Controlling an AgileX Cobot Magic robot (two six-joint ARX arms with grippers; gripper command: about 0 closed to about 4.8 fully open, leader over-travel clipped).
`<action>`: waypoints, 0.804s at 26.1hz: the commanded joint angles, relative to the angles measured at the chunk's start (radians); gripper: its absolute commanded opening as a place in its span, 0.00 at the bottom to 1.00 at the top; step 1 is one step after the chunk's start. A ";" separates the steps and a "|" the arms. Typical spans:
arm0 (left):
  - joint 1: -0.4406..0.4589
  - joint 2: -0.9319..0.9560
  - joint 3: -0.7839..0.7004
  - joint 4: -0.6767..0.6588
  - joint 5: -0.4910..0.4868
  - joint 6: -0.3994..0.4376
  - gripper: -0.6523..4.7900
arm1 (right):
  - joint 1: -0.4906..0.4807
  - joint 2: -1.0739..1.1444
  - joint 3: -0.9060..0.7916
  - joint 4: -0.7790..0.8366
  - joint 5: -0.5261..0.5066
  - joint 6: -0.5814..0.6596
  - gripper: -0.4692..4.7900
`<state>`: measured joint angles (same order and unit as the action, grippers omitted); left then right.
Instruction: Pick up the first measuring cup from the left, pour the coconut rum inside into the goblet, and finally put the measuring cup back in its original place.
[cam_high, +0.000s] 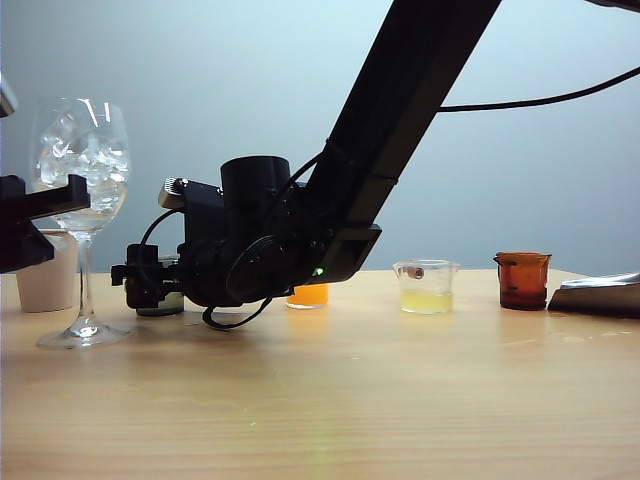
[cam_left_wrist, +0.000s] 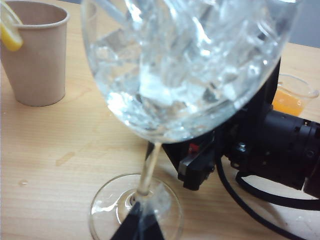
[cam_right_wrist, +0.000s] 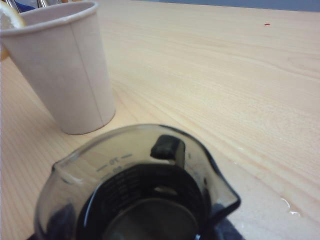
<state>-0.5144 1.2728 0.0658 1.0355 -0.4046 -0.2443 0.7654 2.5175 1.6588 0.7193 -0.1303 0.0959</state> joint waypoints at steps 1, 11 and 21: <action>0.002 -0.003 0.002 0.013 -0.002 0.001 0.11 | 0.003 -0.004 0.003 0.018 -0.006 -0.003 0.75; 0.002 -0.003 0.002 0.013 -0.002 0.001 0.11 | 0.003 -0.004 0.003 0.018 -0.004 -0.003 0.34; 0.002 -0.003 0.002 0.013 -0.002 0.001 0.11 | 0.002 -0.005 0.003 0.019 0.000 -0.003 0.19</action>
<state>-0.5144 1.2728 0.0658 1.0355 -0.4046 -0.2443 0.7654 2.5175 1.6588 0.7239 -0.1310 0.0902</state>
